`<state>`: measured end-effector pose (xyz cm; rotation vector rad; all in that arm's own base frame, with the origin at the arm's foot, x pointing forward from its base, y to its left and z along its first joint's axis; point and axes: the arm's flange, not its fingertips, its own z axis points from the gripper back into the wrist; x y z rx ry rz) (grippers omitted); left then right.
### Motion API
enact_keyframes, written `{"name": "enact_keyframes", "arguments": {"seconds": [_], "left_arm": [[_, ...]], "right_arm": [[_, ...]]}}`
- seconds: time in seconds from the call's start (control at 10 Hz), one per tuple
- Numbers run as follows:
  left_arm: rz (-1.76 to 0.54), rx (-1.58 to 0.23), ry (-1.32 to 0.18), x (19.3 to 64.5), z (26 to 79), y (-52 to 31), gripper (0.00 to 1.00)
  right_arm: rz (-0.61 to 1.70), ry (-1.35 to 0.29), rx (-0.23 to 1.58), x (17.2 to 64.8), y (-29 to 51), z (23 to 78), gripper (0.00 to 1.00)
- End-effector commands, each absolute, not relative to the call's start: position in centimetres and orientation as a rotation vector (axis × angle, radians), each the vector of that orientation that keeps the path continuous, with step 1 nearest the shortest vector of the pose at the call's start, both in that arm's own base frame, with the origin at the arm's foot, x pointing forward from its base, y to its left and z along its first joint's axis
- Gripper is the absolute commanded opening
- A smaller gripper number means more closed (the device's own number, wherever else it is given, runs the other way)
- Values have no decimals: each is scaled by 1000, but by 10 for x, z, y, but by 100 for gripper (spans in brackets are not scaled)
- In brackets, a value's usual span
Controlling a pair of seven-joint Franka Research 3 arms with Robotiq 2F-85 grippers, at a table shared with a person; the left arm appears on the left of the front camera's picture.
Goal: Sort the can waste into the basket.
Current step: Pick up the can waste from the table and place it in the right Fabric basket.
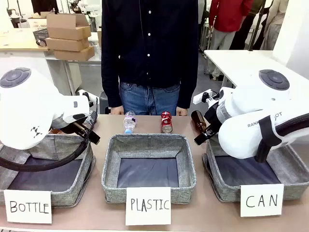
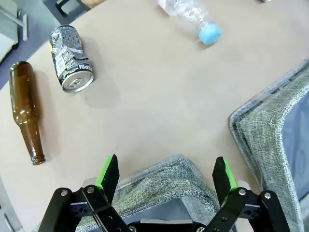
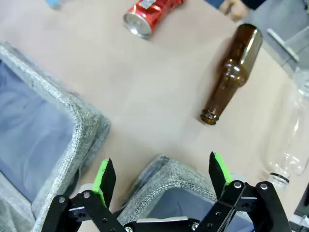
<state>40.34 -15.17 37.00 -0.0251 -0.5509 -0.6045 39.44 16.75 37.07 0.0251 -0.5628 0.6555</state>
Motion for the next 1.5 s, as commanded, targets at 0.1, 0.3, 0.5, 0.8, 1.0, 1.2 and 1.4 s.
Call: {"name": "enact_keyframes", "arguments": {"seconds": [0.1, 0.3, 0.5, 0.8, 1.0, 1.2, 1.4], "left_arm": [[-605, -25, -551, 403, 370, -152, 100], [-605, -25, -551, 403, 370, -152, 100], [-605, -25, -551, 403, 370, -152, 100], [-605, -25, -551, 403, 370, -152, 100], [-604, -25, -551, 403, 370, -152, 100], [-559, -11, -614, 328, 467, -161, 100], [-636, -33, -736, 264, 496, -156, 100]], "right_arm": [[656, -563, 25, 394, 167, 371, 100], [656, -563, 25, 394, 167, 371, 100], [656, -563, 25, 394, 167, 371, 100], [656, -563, 25, 394, 167, 371, 100], [656, -563, 25, 394, 168, 371, 100], [537, -535, 81, 347, 153, 462, 100], [547, -566, 178, 299, 135, 493, 100]]}}
